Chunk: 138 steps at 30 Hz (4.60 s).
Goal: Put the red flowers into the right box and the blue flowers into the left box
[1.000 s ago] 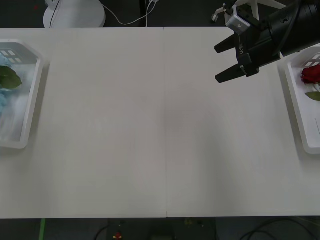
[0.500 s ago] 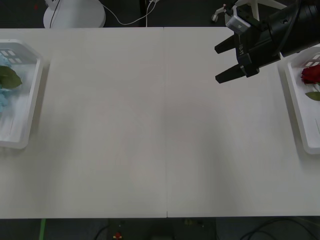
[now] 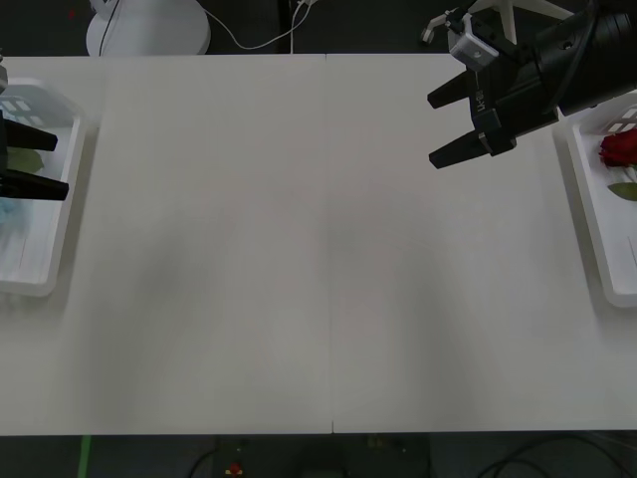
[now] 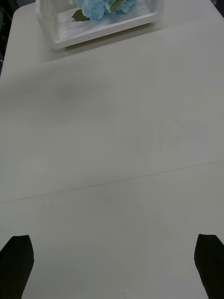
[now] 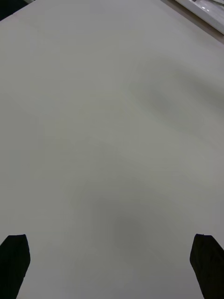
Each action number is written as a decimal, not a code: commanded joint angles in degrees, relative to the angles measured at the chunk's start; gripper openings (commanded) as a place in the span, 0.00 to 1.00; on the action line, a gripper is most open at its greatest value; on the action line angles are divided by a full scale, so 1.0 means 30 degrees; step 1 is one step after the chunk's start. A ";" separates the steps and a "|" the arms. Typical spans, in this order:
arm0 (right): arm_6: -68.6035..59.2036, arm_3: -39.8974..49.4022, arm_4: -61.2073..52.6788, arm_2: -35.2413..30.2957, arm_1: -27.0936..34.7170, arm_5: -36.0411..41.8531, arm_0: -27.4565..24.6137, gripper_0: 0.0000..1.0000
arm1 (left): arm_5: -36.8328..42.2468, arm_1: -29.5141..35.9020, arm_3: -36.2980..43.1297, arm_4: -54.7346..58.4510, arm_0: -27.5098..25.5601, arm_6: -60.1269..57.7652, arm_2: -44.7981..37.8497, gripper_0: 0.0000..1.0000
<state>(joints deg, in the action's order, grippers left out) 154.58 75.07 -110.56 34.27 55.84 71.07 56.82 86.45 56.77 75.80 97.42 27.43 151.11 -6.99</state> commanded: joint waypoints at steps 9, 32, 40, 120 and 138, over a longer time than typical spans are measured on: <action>0.0140 0.0378 -0.0265 -0.0144 0.0488 -0.0134 -0.0044 1.00 | -0.2538 -0.1522 0.1248 0.0134 0.2986 0.1298 0.4527 1.00; 0.0140 0.0378 -0.0265 -0.0144 0.0488 -0.0134 -0.0044 1.00 | -0.1865 -0.4335 0.1248 -0.1067 0.5359 0.1298 0.5904 1.00; 0.0140 0.0378 -0.0265 -0.0144 0.0488 -0.0134 -0.0044 1.00 | -0.1630 -0.4481 0.1248 -0.0862 0.5359 0.1298 0.5904 1.00; 0.0140 0.0231 0.0291 -0.0818 -0.0186 0.0042 -0.1714 1.00 | -0.1630 -0.4481 0.1248 -0.0862 0.5359 0.1298 0.5904 1.00; -1.6898 0.1638 0.4071 -0.2078 -0.0186 0.1829 -0.0806 1.00 | -0.1630 -0.4481 0.1248 -0.0862 0.5359 0.1298 0.5904 1.00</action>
<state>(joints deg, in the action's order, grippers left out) 111.83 78.63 -100.52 29.65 55.46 75.36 51.87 81.10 43.83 78.16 94.03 40.59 151.11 11.66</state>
